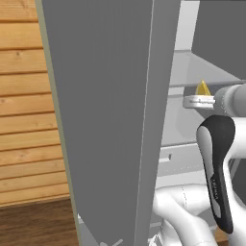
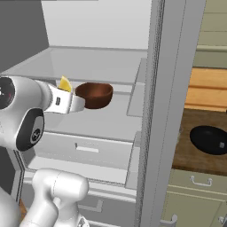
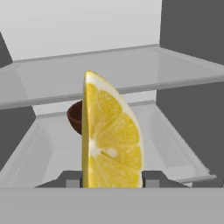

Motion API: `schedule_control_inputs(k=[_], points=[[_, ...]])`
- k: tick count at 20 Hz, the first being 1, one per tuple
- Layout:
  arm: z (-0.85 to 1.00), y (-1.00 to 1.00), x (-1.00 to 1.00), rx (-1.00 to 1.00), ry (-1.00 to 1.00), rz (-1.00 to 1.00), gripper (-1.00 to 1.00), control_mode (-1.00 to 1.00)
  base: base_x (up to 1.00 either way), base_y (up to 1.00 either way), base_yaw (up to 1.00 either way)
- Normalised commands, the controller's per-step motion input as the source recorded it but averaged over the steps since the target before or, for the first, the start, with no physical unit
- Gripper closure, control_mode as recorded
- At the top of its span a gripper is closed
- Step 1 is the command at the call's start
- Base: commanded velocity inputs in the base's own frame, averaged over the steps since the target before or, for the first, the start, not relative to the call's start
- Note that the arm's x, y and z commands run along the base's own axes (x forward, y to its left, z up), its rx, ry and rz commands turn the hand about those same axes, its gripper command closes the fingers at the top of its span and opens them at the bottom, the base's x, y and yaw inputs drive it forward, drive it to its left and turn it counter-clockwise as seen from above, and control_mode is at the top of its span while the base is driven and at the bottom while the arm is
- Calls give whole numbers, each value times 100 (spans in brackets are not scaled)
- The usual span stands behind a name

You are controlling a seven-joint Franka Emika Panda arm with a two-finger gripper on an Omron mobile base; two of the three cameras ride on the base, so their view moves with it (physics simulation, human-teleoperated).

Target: Grab a lemon wedge from the fridge and one ice cube from the ice bowl, and put them in the glass of lemonade.

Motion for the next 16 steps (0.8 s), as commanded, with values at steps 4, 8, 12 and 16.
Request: schedule_control_inputs(k=[4, 8, 12, 16], points=[[0, 0, -53, 0, 3, 0, 100, -100, 0, 0, 0], [0, 0, -38, -3, 5, 0, 100, 100, -12, 0, 0], [0, 0, 0, 0, 0, 0, 100, 100, -37, 0, 0], [0, 0, 0, 0, 0, 0, 100, 100, -24, 0, 0]])
